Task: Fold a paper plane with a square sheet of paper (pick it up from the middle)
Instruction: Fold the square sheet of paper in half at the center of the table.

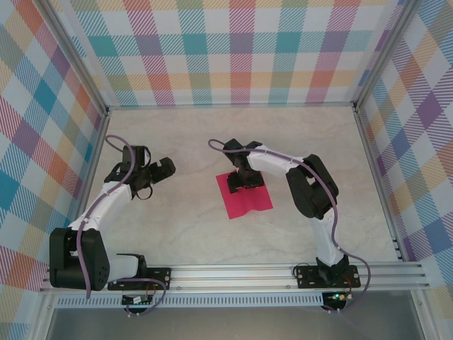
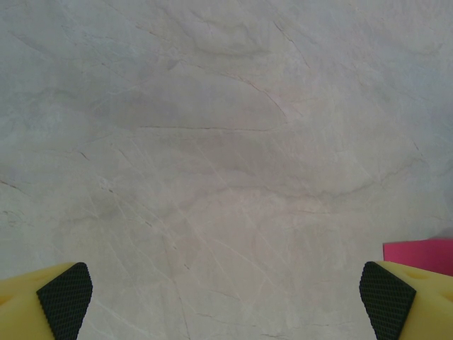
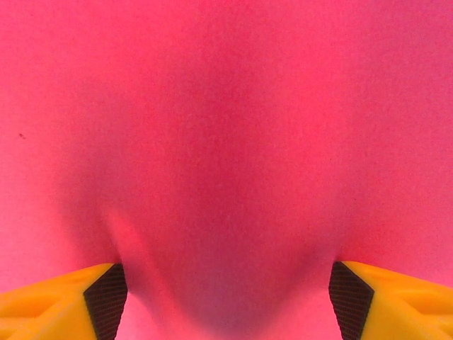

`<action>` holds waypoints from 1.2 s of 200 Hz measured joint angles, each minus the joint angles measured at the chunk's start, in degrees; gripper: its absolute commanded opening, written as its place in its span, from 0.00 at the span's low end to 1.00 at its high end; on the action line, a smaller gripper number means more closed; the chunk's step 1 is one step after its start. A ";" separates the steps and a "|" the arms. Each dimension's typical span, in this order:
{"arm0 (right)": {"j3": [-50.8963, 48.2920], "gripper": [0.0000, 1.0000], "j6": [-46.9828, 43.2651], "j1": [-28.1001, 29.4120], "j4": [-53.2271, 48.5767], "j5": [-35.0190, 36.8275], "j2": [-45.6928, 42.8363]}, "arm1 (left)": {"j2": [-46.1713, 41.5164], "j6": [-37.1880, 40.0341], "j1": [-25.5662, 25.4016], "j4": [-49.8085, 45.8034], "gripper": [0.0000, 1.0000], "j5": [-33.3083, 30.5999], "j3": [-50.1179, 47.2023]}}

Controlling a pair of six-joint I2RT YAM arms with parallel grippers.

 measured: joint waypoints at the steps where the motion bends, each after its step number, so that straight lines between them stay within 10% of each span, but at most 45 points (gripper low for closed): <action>1: -0.11 0.68 -0.09 0.00 0.11 -0.02 -0.13 | 0.00 -0.02 0.00 -0.02 1.00 0.00 0.00; 73: -10.29 0.27 3.02 -0.37 12.87 -15.91 -10.40 | -1.64 -5.11 -0.11 0.83 0.95 3.91 -1.75; 145: -13.60 0.26 9.09 -3.63 30.23 -38.71 -13.51 | -3.15 -15.37 -5.62 9.57 0.81 12.11 -11.69; 240: -16.22 0.24 10.32 -6.36 32.35 -41.55 -5.90 | 8.20 -21.51 -18.03 21.20 0.32 13.11 -11.61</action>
